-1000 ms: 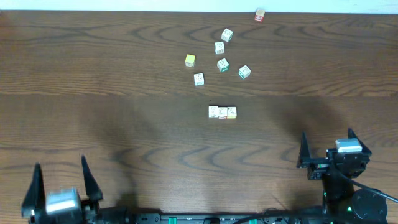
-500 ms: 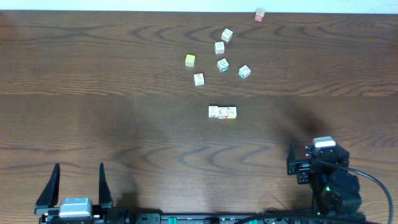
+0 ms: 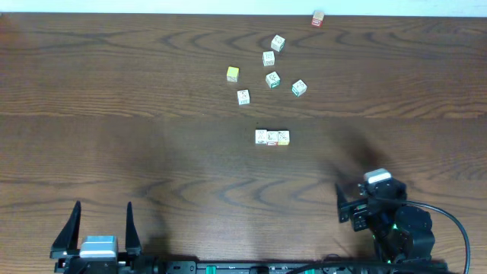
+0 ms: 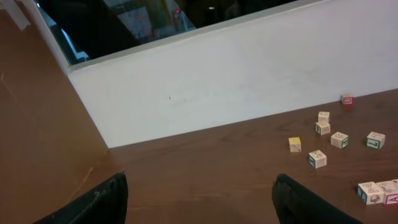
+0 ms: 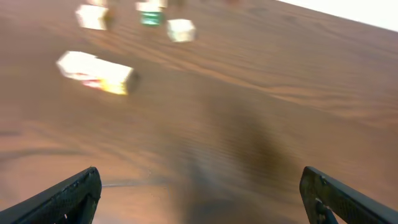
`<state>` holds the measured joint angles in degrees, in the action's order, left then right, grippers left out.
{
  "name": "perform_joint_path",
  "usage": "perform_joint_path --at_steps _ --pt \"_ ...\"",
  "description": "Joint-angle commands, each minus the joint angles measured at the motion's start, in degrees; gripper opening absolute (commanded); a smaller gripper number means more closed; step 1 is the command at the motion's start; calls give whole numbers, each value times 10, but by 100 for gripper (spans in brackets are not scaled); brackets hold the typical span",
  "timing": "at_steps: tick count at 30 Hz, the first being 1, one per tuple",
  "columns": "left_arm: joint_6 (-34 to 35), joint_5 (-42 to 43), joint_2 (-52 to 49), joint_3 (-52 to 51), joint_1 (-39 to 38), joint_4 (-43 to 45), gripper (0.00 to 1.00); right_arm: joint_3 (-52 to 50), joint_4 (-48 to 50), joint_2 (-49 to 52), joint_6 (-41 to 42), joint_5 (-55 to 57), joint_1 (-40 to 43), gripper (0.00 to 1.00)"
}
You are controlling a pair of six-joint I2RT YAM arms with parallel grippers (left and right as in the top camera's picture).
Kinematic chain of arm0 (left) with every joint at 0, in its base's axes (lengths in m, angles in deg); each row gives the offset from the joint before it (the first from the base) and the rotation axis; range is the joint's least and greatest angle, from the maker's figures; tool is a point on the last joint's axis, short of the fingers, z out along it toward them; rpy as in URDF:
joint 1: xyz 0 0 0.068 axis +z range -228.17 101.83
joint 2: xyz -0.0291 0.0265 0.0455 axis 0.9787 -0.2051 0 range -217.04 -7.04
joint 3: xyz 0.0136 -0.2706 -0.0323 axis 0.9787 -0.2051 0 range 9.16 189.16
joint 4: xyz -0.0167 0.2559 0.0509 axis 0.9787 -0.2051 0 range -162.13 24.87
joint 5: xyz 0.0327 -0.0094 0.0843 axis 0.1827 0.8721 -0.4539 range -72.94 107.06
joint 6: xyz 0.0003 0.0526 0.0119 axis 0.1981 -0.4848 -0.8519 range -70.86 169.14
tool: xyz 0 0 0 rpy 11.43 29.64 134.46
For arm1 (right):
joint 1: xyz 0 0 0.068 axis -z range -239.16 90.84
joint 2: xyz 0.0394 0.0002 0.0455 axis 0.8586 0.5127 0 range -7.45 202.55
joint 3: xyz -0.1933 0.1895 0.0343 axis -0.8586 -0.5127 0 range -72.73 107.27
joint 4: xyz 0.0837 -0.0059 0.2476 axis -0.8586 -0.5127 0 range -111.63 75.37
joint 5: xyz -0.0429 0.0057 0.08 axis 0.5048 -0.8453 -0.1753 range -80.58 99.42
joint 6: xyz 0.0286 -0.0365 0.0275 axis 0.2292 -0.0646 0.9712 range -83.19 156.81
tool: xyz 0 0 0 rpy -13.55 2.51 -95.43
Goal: Lift 3 blocks
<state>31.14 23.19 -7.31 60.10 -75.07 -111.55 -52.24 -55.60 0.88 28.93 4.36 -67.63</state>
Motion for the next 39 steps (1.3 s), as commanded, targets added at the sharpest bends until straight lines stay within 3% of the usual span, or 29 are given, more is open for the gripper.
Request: perform_joint_path --at_steps 1,5,11,20,27,32,35,39 --pt "-5 9 1 -2 -3 -18 75 1 7 -4 -4 -106 6 99" --pt "-6 9 1 -2 -3 -85 75 0 63 -3 -4 -50 6 99" --pt "-12 5 1 -2 -3 -108 75 0 154 -3 -3 -42 5 99" --pt "-13 6 1 -2 -3 -229 75 0 193 -3 -3 -42 5 99" --pt "-14 7 1 -2 -3 -226 75 0 162 -3 -20 31 6 99" --pt "-14 7 1 -2 -3 -226 75 0 170 -3 -212 -23 5 99" --pt "-14 7 1 -2 -3 -226 75 -2 190 -3 -181 -27 5 99" --pt "-14 7 1 -2 -3 -226 75 -33 292 -7 -157 -27 10 99"
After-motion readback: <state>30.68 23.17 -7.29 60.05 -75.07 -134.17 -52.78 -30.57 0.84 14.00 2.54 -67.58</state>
